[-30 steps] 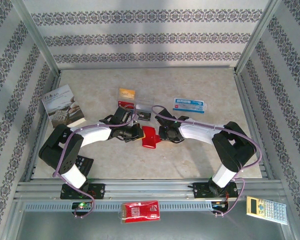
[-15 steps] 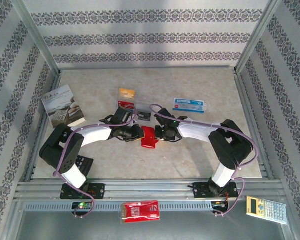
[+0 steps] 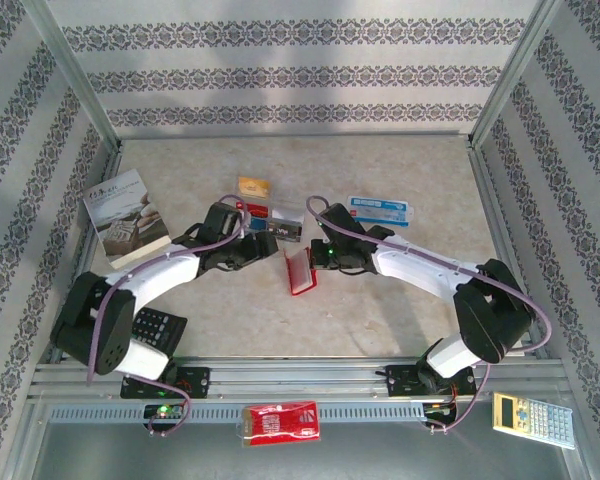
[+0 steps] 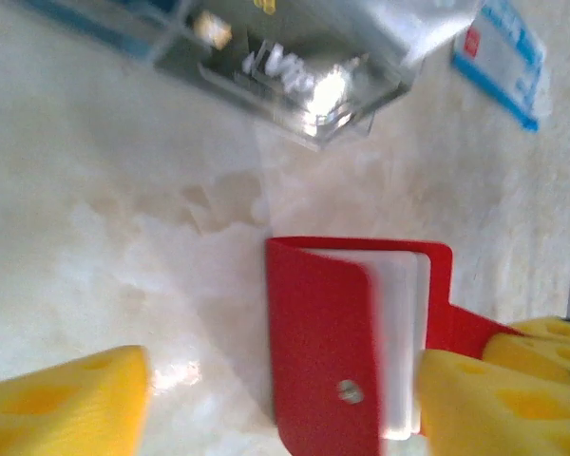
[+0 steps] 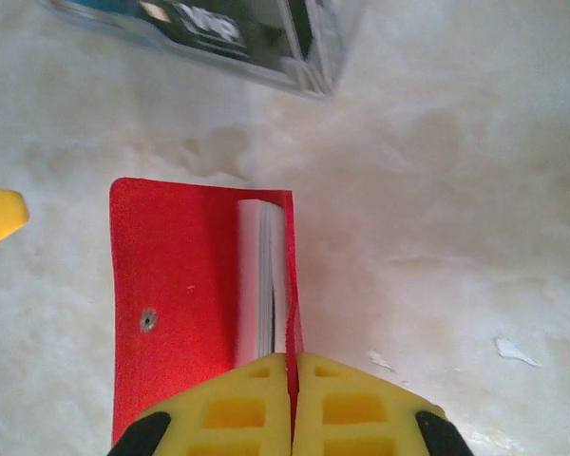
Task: Take the credit cards out of the card holder
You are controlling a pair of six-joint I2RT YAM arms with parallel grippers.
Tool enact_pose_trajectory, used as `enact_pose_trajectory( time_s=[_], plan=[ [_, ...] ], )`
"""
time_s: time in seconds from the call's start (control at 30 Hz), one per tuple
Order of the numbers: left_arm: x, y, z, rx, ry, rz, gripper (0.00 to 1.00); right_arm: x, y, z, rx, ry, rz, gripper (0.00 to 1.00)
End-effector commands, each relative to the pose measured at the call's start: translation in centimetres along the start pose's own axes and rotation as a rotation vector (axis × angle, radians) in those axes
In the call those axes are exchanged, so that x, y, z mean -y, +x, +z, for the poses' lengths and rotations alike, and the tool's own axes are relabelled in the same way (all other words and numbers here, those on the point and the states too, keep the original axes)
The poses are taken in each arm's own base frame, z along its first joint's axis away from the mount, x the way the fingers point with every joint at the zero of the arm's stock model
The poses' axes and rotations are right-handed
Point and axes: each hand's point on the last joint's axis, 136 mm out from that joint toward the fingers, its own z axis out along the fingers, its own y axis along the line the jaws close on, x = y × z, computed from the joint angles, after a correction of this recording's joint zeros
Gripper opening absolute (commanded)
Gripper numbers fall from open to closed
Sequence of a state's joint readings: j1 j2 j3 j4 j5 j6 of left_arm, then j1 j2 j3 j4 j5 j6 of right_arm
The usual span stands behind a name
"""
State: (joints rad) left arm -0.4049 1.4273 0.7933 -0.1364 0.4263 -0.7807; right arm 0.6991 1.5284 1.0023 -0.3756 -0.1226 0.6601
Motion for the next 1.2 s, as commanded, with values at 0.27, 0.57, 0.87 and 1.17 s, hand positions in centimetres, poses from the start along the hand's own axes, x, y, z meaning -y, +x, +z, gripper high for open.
enact_pose_trajectory(
  time_s=[0.27,0.57,0.87,1.17],
  plan=[
    [-3.5,-0.4,-2.6,0.104,-0.084,-0.072,0.86,-3.8,-0.3,0.7,-0.033,-0.046,-0.087,0.02],
    [-1.6,0.9,-0.6,-0.006,0.045,-0.049,0.69,3.3,0.2,1.4,-0.031,0.102,0.077,0.02],
    [0.8,2.4,1.7,-0.091,0.093,0.010,0.49,7.9,1.9,2.5,-0.056,0.184,0.079,0.03],
    [1.0,3.8,4.3,-0.142,0.029,0.038,0.40,8.6,1.7,4.0,-0.066,0.186,0.084,0.03]
  ],
)
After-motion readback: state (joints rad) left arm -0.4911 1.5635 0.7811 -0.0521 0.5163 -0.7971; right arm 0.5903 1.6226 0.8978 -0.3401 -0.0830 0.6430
